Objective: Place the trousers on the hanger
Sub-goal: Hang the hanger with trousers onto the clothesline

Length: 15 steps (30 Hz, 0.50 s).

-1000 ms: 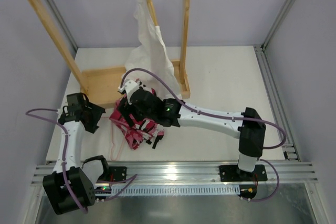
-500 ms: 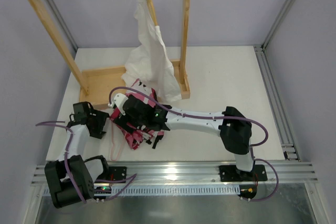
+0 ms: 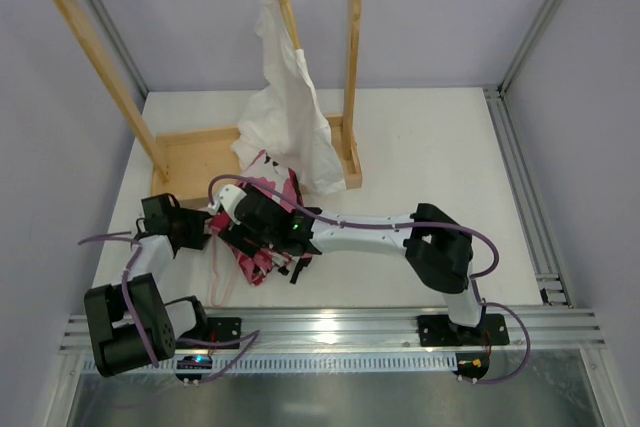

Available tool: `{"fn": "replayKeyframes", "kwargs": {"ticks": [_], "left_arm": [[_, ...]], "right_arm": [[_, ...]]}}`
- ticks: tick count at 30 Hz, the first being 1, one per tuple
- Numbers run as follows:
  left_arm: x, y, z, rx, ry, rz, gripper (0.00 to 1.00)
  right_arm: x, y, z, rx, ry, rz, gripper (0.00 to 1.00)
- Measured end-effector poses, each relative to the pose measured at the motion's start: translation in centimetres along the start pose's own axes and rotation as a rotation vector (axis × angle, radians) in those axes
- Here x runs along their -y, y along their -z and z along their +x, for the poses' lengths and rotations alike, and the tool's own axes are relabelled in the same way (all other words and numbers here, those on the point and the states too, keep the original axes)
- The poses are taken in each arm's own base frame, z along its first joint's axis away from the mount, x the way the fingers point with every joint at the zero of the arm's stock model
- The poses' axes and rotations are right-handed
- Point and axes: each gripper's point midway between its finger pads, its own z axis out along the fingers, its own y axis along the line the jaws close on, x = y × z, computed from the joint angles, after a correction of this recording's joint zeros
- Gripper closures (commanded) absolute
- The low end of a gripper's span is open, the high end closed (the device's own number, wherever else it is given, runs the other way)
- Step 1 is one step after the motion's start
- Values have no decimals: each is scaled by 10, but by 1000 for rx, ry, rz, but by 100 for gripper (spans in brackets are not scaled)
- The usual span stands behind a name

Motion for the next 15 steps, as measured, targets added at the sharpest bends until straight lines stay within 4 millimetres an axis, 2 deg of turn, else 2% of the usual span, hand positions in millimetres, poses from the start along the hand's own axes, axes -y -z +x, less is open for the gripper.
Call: {"fn": "replayKeyframes", "kwargs": {"ticks": [2,3,5,8,15], "left_arm": [[1,-2,1,-10,6,7,56],[0,-3,2,-12,7,8,66],[0,-3,2,-13,11,11,75],[4,-3,1,-4,18,29,97],[8,2,-5,22,0,32,100]], "right_arm": [[0,-3,5,-9,2,4,13],[0,-5,7,-13,2,7,13],[0,-6,8,-12,-3,11,13],[0,-7,9,-7,-12,16,13],[-1,-12,23,-12,-29,23,13]]}}
